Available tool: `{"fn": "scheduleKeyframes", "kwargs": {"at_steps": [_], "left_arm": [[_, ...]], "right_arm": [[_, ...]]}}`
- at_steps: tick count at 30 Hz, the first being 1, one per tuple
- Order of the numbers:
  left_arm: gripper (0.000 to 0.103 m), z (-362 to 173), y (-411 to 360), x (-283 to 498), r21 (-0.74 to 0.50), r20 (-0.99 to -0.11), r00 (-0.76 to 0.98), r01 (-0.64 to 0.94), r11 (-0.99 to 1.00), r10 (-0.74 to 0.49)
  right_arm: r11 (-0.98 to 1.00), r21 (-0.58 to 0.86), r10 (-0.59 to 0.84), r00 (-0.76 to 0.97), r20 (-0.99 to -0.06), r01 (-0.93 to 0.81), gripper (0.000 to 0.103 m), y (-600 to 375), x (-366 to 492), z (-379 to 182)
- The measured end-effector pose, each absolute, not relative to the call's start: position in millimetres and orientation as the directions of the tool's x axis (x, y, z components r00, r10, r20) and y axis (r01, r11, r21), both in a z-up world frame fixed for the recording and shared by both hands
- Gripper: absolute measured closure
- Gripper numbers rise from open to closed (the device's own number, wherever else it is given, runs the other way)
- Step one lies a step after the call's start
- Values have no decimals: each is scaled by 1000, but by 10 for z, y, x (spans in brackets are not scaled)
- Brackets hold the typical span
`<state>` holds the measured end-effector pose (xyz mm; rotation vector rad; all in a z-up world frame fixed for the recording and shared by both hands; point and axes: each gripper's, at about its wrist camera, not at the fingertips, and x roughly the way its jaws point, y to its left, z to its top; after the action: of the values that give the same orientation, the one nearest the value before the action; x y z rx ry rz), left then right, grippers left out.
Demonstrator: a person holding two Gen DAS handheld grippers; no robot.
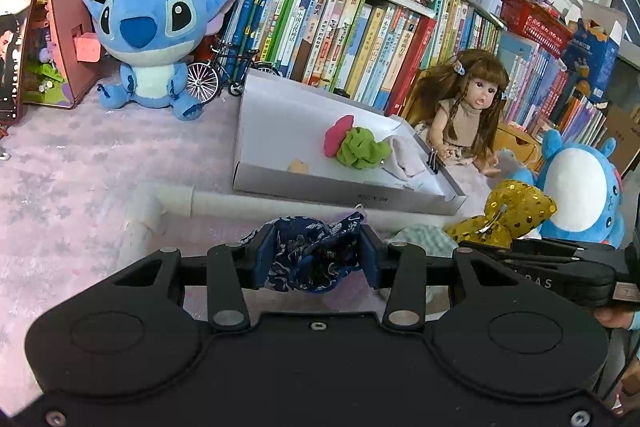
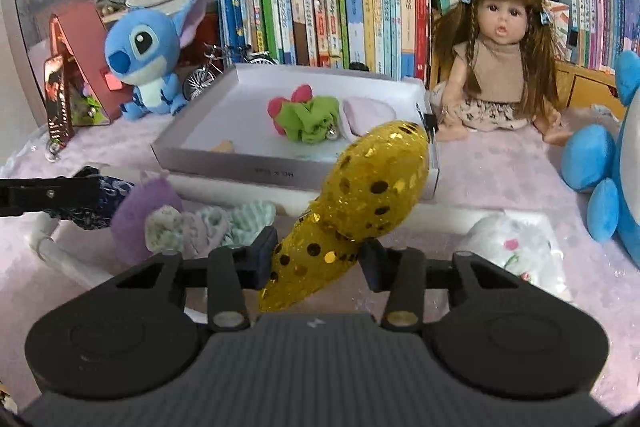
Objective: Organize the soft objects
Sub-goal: 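Carry the pouch with the left gripper while the right gripper carries the bow to the white box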
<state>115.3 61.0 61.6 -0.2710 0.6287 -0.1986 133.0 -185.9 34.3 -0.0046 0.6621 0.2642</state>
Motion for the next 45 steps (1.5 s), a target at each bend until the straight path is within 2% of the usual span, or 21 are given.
{"fn": "scheduleKeyframes", "kwargs": {"at_steps": [16, 23, 31, 36, 45], "left_arm": [[69, 893, 560, 1403, -305, -500, 821, 131, 943, -276], [69, 996, 599, 1726, -350, -503, 816, 109, 931, -285], [69, 1004, 667, 2301, -402, -549, 784, 55, 914, -289], [69, 889, 592, 2768, -385, -622, 741, -8, 923, -253], [69, 641, 484, 3225, -376, -661, 719, -70, 924, -214]], "right_arm": [[964, 107, 260, 770, -582, -244, 56, -1855, 1434, 516], [958, 183, 288, 749, -597, -223, 56, -1949, 1692, 622], [921, 351, 369, 670, -644, -171, 56, -2135, 2189, 673], [875, 478, 422, 599, -681, -74, 56, -2206, 2607, 563], [742, 667, 520, 569, -637, 69, 55, -2150, 3014, 201]]}}
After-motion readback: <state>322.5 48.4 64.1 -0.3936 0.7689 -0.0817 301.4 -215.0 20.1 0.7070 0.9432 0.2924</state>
